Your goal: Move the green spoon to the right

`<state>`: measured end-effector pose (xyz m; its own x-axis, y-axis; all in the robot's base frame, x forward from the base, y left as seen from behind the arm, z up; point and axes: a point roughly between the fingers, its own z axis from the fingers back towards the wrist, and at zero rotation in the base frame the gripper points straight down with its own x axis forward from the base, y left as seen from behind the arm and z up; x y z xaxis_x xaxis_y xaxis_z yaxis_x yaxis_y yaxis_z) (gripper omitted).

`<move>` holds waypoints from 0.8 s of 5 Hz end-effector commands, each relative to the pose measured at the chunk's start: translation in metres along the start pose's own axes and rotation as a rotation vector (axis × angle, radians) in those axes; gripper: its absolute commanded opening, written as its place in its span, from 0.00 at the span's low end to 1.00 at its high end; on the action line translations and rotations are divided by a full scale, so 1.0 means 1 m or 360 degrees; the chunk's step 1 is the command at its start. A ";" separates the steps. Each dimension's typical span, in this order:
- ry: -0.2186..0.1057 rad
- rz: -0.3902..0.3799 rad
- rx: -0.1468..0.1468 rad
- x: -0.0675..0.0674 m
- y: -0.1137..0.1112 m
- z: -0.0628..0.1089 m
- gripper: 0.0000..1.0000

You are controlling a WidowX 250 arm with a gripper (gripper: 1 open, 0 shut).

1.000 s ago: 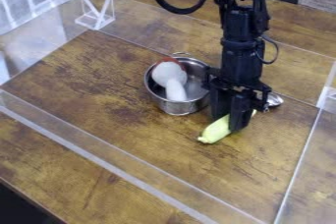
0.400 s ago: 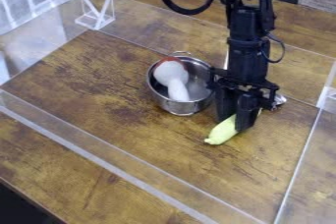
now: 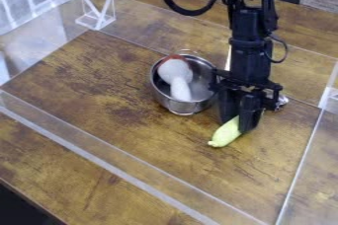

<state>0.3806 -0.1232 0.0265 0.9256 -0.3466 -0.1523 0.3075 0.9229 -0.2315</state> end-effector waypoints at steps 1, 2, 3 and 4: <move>-0.0110 -0.0110 0.0002 0.003 -0.019 0.026 1.00; -0.0095 -0.0203 0.0001 -0.002 -0.021 0.035 1.00; -0.0089 -0.0287 0.0004 -0.007 -0.022 0.046 1.00; -0.0083 -0.0373 0.0006 -0.013 -0.023 0.056 1.00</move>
<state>0.3686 -0.1306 0.0452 0.8386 -0.5227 -0.1533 0.4700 0.8366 -0.2815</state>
